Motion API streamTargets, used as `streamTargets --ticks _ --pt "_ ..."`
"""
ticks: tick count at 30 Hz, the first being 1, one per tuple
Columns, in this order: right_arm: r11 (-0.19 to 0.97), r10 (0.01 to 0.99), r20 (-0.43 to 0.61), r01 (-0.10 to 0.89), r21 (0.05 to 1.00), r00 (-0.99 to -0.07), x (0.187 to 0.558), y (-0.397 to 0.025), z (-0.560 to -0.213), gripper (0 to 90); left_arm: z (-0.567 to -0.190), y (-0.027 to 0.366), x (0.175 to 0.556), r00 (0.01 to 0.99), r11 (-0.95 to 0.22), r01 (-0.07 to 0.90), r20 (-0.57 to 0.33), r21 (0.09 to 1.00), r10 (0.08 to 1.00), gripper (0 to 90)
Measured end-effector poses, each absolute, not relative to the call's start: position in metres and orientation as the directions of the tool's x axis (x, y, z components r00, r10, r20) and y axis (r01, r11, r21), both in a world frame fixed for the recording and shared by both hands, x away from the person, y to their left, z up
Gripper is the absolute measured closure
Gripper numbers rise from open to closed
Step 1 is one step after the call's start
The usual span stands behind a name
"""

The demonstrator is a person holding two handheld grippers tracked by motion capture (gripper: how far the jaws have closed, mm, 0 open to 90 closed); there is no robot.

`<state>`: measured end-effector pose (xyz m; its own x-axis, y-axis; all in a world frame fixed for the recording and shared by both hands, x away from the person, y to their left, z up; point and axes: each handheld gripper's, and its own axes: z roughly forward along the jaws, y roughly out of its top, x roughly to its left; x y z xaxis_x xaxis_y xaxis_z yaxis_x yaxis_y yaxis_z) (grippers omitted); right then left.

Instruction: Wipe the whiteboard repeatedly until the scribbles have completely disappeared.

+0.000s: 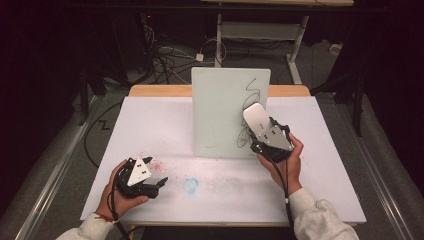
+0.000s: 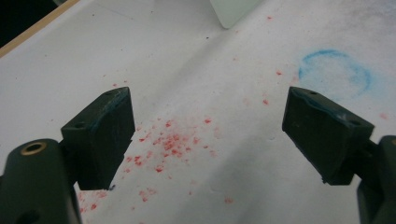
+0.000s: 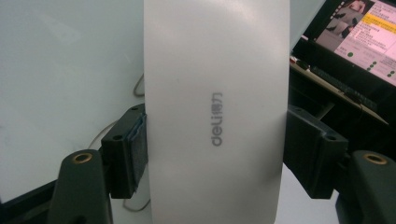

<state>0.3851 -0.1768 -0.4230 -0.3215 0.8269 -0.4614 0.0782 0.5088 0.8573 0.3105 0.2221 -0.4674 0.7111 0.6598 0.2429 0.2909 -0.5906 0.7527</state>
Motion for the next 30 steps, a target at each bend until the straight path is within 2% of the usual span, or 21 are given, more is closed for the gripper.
streamTargets --ticks 7,17,27,30 --pt "0.532 0.815 -0.464 0.129 0.837 -0.346 0.374 -0.165 -0.445 31.1 -0.466 0.222 0.310 0.706 -0.589 0.289 0.248 0.755 0.663 16.3" --pt "0.591 0.761 -0.496 0.133 0.796 -0.418 0.365 -0.139 -0.470 31.0 -0.466 0.222 0.310 0.706 -0.591 0.285 0.252 0.755 0.662 16.3" --pt "0.634 0.724 -0.527 0.130 0.762 -0.445 0.364 -0.134 -0.473 31.1 -0.465 0.223 0.309 0.706 -0.590 0.287 0.250 0.755 0.663 16.2" --pt "0.603 0.761 -0.520 0.126 0.788 -0.389 0.368 -0.145 -0.461 31.1 -0.466 0.224 0.309 0.704 -0.588 0.288 0.249 0.756 0.665 16.2"
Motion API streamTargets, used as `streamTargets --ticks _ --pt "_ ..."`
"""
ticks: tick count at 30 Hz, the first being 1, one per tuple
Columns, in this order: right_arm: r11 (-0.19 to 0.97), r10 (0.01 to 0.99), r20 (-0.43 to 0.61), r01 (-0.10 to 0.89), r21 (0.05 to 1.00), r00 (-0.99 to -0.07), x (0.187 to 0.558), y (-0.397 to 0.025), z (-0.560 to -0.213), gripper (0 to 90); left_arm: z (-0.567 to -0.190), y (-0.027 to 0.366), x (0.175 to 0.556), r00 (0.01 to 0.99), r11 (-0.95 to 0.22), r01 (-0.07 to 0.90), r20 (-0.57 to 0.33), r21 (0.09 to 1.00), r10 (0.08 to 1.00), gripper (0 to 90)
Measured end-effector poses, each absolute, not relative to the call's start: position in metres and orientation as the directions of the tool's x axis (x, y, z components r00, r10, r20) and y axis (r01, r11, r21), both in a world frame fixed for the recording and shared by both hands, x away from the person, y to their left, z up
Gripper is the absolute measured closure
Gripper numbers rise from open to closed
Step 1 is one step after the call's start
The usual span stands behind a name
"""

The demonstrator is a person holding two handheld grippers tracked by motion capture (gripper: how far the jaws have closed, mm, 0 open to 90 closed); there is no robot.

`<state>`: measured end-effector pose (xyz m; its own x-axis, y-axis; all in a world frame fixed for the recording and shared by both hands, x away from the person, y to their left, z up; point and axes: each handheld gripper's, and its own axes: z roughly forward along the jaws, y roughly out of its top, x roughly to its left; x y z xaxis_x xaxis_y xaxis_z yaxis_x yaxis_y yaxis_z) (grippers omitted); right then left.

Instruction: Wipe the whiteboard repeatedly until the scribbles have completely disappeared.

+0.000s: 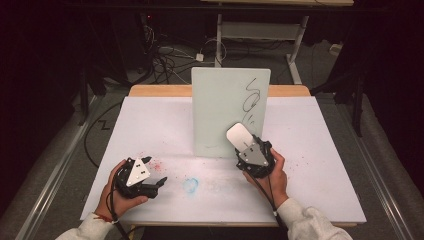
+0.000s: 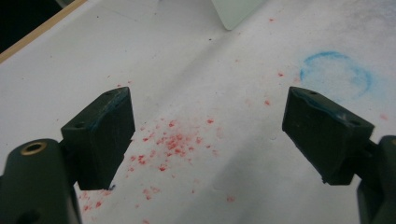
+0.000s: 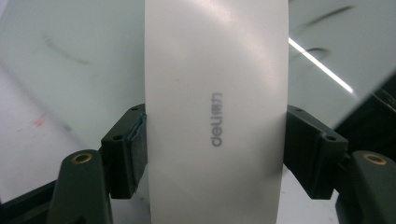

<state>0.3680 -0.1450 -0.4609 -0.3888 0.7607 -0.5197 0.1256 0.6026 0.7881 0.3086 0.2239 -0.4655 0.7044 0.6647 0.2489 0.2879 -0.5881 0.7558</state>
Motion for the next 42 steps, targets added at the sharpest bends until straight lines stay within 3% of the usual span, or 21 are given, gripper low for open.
streamTargets --ticks 9,21,25,29,42 --pt "0.498 0.850 -0.452 0.133 0.857 -0.272 0.380 -0.175 -0.435 31.1 -0.465 0.224 0.308 0.704 -0.585 0.291 0.245 0.757 0.667 16.2" --pt "0.602 0.777 -0.527 0.166 0.781 -0.345 0.369 -0.165 -0.457 31.1 -0.466 0.223 0.309 0.707 -0.589 0.291 0.245 0.754 0.663 16.3" --pt "0.672 0.707 -0.558 0.170 0.720 -0.434 0.362 -0.145 -0.476 31.1 -0.465 0.223 0.309 0.707 -0.587 0.288 0.246 0.757 0.664 16.3" --pt "0.728 0.657 -0.626 0.138 0.671 -0.420 0.359 -0.134 -0.482 30.8 -0.465 0.223 0.309 0.710 -0.593 0.286 0.248 0.753 0.659 16.2" --pt "0.735 0.644 -0.619 0.139 0.663 -0.450 0.370 -0.147 -0.470 31.0 -0.465 0.224 0.309 0.709 -0.589 0.290 0.243 0.755 0.662 16.3"
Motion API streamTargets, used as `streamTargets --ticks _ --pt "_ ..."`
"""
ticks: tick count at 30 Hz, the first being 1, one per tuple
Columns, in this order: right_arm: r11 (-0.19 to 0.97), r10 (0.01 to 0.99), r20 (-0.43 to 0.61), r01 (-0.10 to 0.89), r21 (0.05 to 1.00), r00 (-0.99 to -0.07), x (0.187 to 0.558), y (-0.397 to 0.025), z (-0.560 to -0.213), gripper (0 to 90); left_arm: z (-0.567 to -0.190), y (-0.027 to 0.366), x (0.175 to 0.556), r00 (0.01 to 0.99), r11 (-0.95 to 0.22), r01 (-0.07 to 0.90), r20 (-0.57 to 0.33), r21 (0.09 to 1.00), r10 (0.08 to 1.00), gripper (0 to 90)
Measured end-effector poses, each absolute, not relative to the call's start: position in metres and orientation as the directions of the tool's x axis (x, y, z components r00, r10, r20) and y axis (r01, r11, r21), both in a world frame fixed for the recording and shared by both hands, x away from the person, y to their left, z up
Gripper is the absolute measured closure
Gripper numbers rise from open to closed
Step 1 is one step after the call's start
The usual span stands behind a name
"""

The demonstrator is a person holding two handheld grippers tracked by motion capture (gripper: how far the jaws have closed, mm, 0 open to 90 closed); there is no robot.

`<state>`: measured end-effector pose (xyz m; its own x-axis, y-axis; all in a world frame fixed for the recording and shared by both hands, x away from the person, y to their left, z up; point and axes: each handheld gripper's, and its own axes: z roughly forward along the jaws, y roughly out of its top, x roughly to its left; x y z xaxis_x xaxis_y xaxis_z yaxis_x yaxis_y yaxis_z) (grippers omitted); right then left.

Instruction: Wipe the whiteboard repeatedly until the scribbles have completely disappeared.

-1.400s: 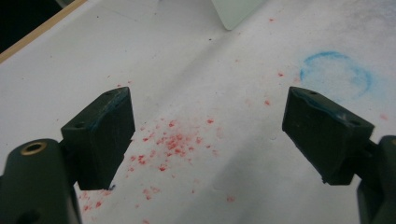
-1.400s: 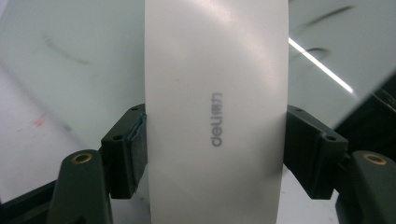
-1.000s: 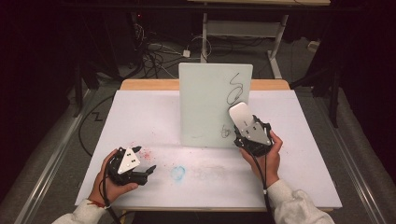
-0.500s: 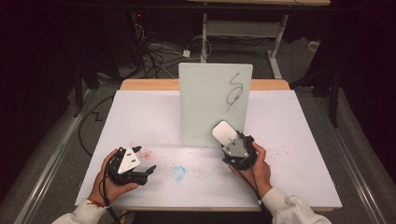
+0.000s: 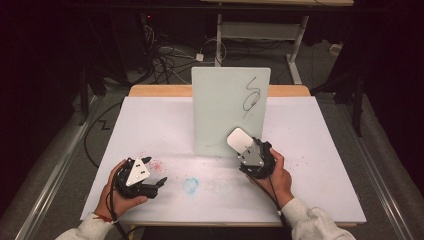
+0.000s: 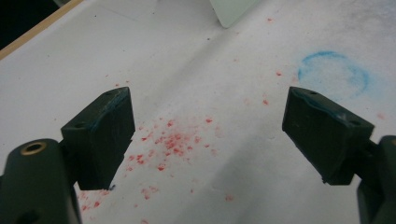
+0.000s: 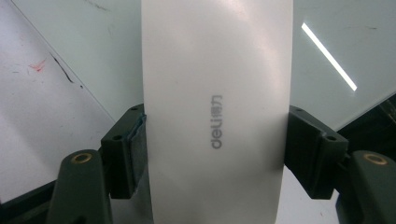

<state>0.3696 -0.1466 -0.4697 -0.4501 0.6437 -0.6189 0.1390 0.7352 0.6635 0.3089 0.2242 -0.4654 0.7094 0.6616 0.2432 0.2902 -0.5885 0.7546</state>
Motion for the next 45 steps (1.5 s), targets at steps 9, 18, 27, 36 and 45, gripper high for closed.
streamTargets --ticks 9,18,27,36,45 --pt "0.770 0.607 -0.648 0.141 0.622 -0.459 0.367 -0.147 -0.475 31.0 -0.465 0.224 0.308 0.711 -0.590 0.291 0.243 0.753 0.660 16.3" --pt "0.791 0.581 -0.672 0.124 0.599 -0.459 0.366 -0.142 -0.477 31.0 -0.465 0.222 0.309 0.715 -0.595 0.288 0.246 0.750 0.655 16.2" --pt "0.736 0.660 -0.655 0.138 0.663 -0.369 0.375 -0.164 -0.455 31.0 -0.465 0.225 0.308 0.710 -0.587 0.288 0.243 0.757 0.661 16.2" --pt "0.811 0.566 -0.694 0.151 0.565 -0.445 0.372 -0.163 -0.461 31.0 -0.465 0.222 0.309 0.713 -0.593 0.287 0.246 0.752 0.656 16.3" --pt "0.907 0.389 -0.783 0.052 0.418 -0.485 0.367 -0.127 -0.479 31.0 -0.465 0.222 0.309 0.714 -0.593 0.287 0.245 0.752 0.656 16.3"
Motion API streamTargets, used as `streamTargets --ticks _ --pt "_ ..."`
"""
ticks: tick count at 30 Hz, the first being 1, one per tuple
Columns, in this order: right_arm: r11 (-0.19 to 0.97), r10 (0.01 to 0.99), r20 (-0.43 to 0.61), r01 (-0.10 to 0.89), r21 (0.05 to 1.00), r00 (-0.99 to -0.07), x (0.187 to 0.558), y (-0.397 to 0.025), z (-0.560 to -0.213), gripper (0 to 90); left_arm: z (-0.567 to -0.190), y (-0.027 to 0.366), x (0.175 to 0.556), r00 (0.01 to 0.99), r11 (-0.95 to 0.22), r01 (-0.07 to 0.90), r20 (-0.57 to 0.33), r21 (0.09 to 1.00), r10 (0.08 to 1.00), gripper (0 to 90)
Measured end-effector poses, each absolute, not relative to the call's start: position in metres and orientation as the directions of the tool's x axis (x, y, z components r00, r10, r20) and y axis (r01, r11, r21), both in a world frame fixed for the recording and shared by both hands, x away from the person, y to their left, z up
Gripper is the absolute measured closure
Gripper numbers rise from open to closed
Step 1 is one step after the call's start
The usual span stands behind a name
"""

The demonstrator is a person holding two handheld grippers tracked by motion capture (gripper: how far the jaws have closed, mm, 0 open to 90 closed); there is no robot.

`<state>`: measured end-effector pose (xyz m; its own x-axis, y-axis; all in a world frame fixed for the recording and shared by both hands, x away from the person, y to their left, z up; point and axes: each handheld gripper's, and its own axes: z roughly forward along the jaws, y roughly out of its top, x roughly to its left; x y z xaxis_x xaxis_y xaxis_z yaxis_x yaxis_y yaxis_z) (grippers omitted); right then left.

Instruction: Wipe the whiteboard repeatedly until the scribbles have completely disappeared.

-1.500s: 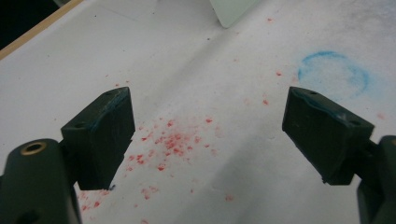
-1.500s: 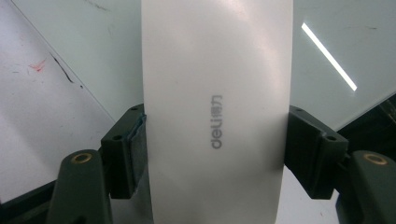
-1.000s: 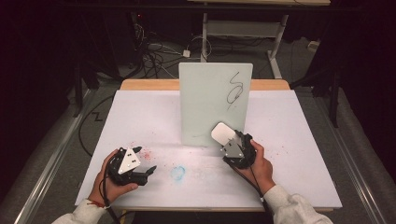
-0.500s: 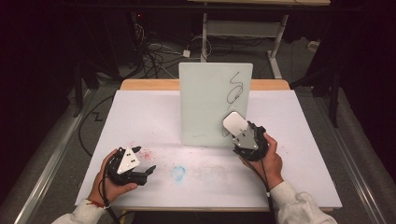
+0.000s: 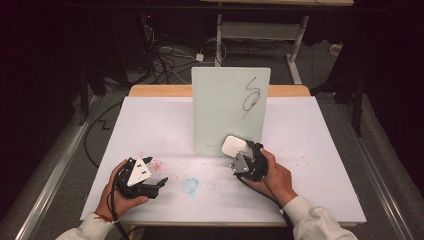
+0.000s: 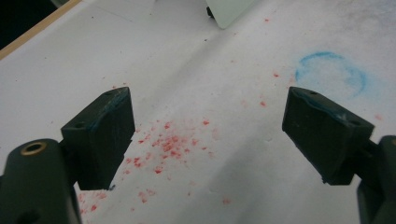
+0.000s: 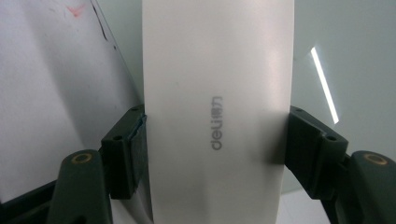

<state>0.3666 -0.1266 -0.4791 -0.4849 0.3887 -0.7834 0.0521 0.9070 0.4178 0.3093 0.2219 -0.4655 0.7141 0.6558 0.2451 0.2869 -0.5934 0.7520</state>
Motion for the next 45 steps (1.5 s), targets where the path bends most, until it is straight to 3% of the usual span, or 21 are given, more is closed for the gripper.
streamTargets --ticks 12,22,31,35,45 --pt "0.922 0.356 -0.813 0.029 0.387 -0.461 0.367 -0.123 -0.481 31.0 -0.465 0.224 0.308 0.712 -0.592 0.288 0.245 0.753 0.658 16.3" --pt "0.881 0.463 -0.801 0.096 0.464 -0.380 0.372 -0.156 -0.465 31.1 -0.464 0.224 0.307 0.710 -0.588 0.286 0.244 0.757 0.661 16.2" --pt "0.926 0.345 -0.815 0.026 0.376 -0.466 0.367 -0.123 -0.482 31.0 -0.465 0.223 0.308 0.714 -0.593 0.285 0.246 0.753 0.655 16.3" --pt "0.954 0.260 -0.856 -0.015 0.298 -0.447 0.364 -0.106 -0.489 31.0 -0.465 0.222 0.308 0.716 -0.592 0.282 0.245 0.755 0.653 16.2" --pt "0.960 0.198 -0.868 -0.090 0.265 -0.455 0.365 -0.061 -0.493 31.0 -0.465 0.221 0.309 0.718 -0.592 0.287 0.240 0.753 0.653 16.3"
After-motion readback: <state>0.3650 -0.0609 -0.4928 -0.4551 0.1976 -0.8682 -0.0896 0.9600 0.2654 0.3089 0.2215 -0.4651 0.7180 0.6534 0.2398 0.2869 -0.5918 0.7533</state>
